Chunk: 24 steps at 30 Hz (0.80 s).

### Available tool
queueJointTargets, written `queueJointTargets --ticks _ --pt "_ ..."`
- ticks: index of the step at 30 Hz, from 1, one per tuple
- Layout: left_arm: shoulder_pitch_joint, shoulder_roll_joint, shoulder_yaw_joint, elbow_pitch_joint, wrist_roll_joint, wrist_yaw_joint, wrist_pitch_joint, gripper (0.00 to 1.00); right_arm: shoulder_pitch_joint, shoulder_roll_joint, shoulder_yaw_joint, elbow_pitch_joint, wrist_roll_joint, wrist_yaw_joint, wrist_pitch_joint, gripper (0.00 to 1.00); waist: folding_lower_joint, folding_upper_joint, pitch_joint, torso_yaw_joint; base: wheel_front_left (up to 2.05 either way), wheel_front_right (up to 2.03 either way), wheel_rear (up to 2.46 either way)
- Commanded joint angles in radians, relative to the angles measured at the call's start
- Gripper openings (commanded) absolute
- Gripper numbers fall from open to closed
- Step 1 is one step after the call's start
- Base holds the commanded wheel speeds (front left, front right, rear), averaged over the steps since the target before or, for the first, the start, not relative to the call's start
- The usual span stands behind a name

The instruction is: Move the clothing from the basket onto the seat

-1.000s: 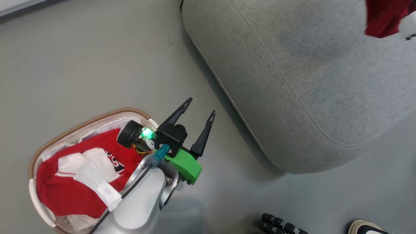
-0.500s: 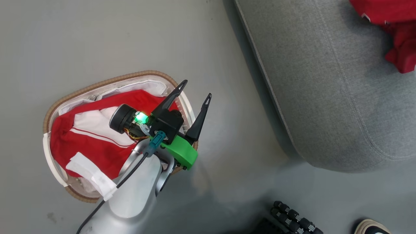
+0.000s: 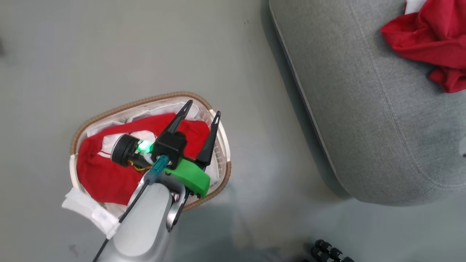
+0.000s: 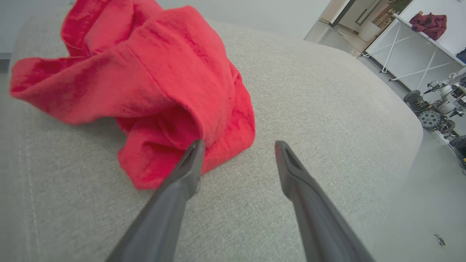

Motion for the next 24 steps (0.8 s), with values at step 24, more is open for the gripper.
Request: queueJointTargets --ticks 24 --pt "0.244 -0.011 0.258 -0.078 -0.051 0.118 -0.001 1.00 0.192 0.208 0.317 -0.240 0.105 -0.001 -0.005 1.00 -0.0001 -0.0001 -0.299 0.229 0.00 0.00 0.00"
